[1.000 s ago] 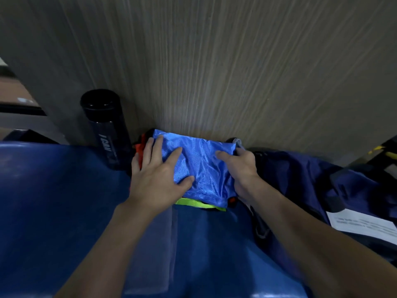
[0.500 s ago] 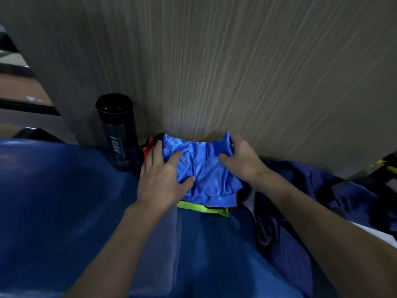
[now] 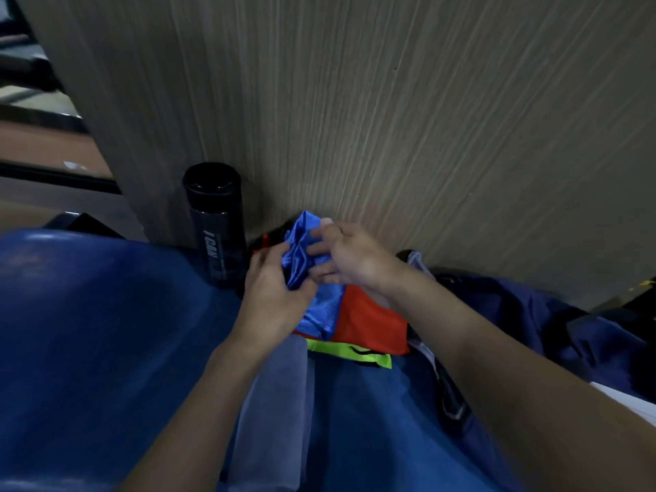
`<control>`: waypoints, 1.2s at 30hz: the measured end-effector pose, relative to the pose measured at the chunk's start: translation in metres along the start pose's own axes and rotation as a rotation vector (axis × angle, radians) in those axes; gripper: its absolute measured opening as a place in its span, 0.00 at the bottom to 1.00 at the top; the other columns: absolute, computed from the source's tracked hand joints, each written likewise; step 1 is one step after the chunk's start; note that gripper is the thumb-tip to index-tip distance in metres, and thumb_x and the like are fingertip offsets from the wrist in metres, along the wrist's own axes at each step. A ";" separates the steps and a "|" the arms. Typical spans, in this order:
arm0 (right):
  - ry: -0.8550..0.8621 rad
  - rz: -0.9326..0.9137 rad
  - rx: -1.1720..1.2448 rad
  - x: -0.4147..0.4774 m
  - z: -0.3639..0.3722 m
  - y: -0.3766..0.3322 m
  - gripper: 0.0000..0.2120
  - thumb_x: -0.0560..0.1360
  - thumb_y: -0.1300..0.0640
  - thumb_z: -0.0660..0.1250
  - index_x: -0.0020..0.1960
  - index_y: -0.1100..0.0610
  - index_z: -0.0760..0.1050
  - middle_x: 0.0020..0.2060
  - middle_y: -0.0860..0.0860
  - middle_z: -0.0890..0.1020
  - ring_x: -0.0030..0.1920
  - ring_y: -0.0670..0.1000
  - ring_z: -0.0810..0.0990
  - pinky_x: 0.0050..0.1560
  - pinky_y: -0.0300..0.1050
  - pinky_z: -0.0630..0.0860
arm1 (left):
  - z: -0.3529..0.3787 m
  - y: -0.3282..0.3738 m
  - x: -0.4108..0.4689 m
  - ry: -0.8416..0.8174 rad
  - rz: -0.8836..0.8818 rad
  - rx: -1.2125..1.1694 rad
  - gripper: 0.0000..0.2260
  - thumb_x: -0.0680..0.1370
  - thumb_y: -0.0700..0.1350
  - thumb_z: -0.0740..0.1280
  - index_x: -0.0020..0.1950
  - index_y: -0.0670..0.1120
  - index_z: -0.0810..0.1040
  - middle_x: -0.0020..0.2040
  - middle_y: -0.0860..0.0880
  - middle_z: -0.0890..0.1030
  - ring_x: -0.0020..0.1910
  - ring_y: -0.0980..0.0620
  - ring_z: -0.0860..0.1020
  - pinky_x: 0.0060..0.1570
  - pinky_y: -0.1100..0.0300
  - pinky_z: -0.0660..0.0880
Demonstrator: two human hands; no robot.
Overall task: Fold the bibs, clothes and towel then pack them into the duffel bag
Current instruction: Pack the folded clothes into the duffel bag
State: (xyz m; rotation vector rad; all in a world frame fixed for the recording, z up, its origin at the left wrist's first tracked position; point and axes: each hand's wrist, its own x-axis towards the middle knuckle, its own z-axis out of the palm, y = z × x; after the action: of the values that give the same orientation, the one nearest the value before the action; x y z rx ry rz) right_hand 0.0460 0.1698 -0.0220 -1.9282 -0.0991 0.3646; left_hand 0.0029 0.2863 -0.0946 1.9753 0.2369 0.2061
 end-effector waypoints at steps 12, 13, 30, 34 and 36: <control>0.213 0.111 0.593 0.002 -0.003 0.047 0.24 0.70 0.59 0.77 0.61 0.62 0.71 0.53 0.59 0.84 0.50 0.55 0.85 0.49 0.52 0.83 | -0.010 0.003 -0.010 -0.017 0.103 -0.108 0.27 0.75 0.34 0.68 0.72 0.51 0.70 0.60 0.56 0.77 0.56 0.64 0.77 0.56 0.69 0.75; 0.205 0.094 0.642 0.000 -0.002 0.042 0.25 0.70 0.60 0.77 0.62 0.65 0.72 0.52 0.60 0.84 0.50 0.57 0.85 0.52 0.54 0.82 | -0.010 0.007 -0.013 -0.009 0.120 -0.145 0.28 0.75 0.31 0.67 0.72 0.49 0.70 0.58 0.60 0.77 0.54 0.69 0.77 0.54 0.74 0.73; 0.263 -0.168 0.682 -0.124 -0.080 0.025 0.17 0.74 0.67 0.71 0.61 0.61 0.72 0.53 0.61 0.83 0.51 0.59 0.84 0.53 0.56 0.81 | 0.029 0.098 -0.083 -0.125 0.288 -0.393 0.18 0.74 0.47 0.73 0.63 0.51 0.78 0.53 0.55 0.84 0.54 0.57 0.82 0.54 0.55 0.80; 0.337 -0.204 0.729 -0.169 -0.119 0.049 0.17 0.74 0.67 0.70 0.61 0.62 0.72 0.52 0.61 0.83 0.50 0.57 0.83 0.52 0.52 0.81 | 0.071 0.121 -0.112 -0.172 0.264 -0.439 0.17 0.74 0.41 0.74 0.62 0.51 0.78 0.51 0.53 0.86 0.51 0.54 0.84 0.52 0.52 0.81; 0.374 -0.212 0.736 -0.191 -0.140 0.063 0.18 0.74 0.66 0.71 0.62 0.61 0.71 0.55 0.62 0.82 0.53 0.60 0.83 0.56 0.56 0.80 | 0.095 0.132 -0.129 -0.223 0.268 -0.429 0.15 0.75 0.39 0.73 0.59 0.51 0.78 0.49 0.53 0.86 0.48 0.54 0.85 0.50 0.53 0.81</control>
State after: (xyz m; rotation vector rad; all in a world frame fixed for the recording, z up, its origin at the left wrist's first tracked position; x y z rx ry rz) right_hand -0.1000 -0.0255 0.0062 -1.2111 0.0718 -0.1058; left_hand -0.0877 0.1168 -0.0163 1.5799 -0.2049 0.1885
